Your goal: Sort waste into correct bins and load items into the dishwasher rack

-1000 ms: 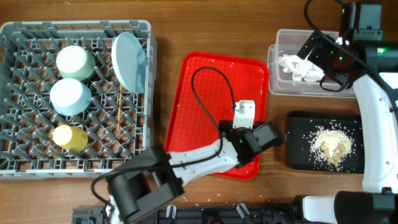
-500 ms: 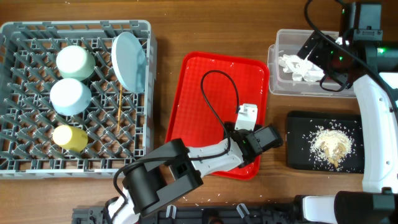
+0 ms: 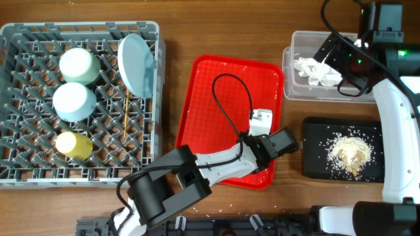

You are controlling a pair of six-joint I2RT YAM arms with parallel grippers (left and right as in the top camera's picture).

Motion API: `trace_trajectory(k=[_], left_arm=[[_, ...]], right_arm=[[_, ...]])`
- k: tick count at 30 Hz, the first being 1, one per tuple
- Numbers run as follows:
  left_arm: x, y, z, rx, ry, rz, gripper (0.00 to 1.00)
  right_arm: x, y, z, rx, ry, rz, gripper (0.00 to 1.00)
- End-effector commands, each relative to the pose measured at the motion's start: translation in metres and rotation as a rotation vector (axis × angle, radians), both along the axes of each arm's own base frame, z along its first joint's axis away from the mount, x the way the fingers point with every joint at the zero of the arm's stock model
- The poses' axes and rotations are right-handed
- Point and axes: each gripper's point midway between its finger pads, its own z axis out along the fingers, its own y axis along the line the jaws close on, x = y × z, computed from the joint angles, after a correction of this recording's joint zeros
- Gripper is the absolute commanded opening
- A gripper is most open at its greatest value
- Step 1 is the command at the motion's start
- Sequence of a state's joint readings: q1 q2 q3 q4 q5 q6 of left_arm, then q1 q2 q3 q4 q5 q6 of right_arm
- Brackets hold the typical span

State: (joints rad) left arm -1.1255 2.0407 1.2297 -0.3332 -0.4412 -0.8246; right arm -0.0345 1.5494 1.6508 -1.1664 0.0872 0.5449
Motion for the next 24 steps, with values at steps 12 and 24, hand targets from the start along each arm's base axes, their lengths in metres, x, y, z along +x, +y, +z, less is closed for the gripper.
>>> trace_trajectory(k=[12, 24], left_arm=[[-0.026, 0.008, -0.019, 0.004, 0.154, -0.024, 0.05], [-0.010, 0.013, 0.118, -0.235, 0.025, -0.013, 0.06]], right_arm=[[0.001, -0.002, 0.000, -0.005, -0.002, -0.012, 1.00], [0.001, -0.002, 0.000, -0.005, -0.002, -0.011, 1.00]])
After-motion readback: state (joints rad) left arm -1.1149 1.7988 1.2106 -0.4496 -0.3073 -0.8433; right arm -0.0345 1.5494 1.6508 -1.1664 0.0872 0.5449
